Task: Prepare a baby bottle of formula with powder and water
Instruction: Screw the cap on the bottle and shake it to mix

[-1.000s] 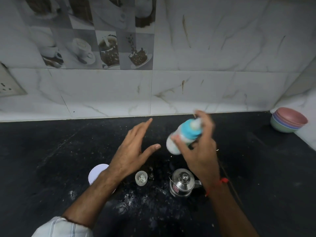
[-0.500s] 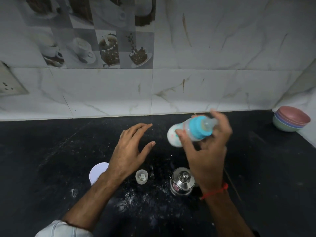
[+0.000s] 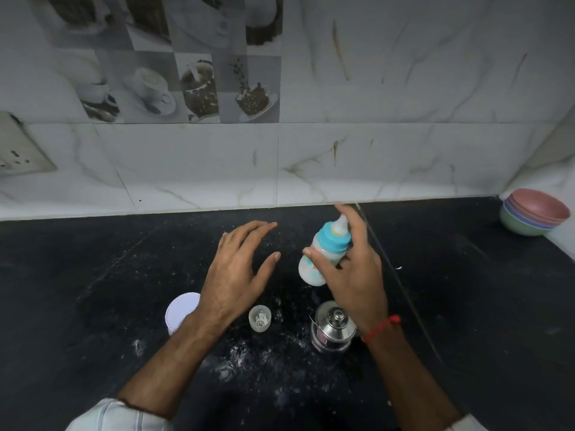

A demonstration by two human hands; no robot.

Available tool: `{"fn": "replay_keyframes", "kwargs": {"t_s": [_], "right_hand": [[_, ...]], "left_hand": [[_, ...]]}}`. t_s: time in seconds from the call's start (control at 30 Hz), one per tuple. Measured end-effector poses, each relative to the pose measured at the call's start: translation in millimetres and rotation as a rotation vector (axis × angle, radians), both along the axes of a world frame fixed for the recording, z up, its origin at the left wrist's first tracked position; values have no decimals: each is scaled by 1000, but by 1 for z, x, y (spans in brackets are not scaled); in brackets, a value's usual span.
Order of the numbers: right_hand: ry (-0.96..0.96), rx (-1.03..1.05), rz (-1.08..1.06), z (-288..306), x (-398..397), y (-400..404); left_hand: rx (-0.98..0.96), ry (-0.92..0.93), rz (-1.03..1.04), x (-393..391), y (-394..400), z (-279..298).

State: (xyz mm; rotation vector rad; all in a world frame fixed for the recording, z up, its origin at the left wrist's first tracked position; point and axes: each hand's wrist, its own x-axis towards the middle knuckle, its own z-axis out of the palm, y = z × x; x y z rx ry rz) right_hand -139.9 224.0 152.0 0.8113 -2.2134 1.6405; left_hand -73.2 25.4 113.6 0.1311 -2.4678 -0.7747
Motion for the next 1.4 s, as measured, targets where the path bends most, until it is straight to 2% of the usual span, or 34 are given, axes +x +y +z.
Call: {"fn": "replay_keyframes", "kwargs": {"t_s": [0.07,0.17,0.2,0.23,0.3,0.33,0.4,0.47,0.5,0.53,0.63,0.7,0.77,0.83,0.93,1.0,1.07,1.1,1.17,1.23,1.27,1.3,1.4], "right_hand": [[6,-31,-6,3,5,2],[219,-315,-55,20,14,0],[276,-319,-65,15,10,-2],[252,-266,-58,10,7,-4],[52,-82,-14,1,4,-5],[23,-53,-10,0,5,-4],[92,-146,-45,11,11,-2],[248,-310,-76,23,16,-1],[312,-326,-84,21,14,-1],[315,-277,-87,15,10,-3],[72,-43,-16,3,8,-2],[106,-145,-53,10,12,1],[242,-274,-87,18,15,2],[274,-227,-70,12,9,0],[37,-6,-5,1,7,1],[82,-112,-45,13,13,4],[211,-319,-75,26,20,5],[278,-353,-89,25,19,4],[271,-198,-80,9,11,0],[29,36,24,-6,7,1],[-26,63,36,-8,7,3],[-27,17,19,-4,8,5],[88,-294,-39,14,16,7]], "left_hand": [[-12,4,-1,0,0,0],[-8,-7,12,0,-3,-1],[-7,-15,12,0,-3,-1],[-7,-17,10,0,-2,-2],[-13,-3,0,1,-1,-1],[-17,4,-5,2,0,0],[-26,12,2,3,0,0],[-20,0,11,3,-2,-1],[-16,-5,16,3,-3,-2],[-12,-8,18,3,-3,-2],[-24,4,5,4,0,0],[-30,11,4,5,1,1],[-19,3,13,5,-1,0],[-7,-10,19,5,-1,-2],[-14,1,5,6,2,-1],[-20,10,8,7,1,-1],[-18,-1,15,8,0,-4],[-12,-12,17,8,-1,-4],[0,-19,14,9,0,-5],[-9,-8,2,8,2,-3],[-18,-3,-7,8,3,-2],[-26,2,-9,8,3,-2],[-10,-1,5,7,0,-3]]}}
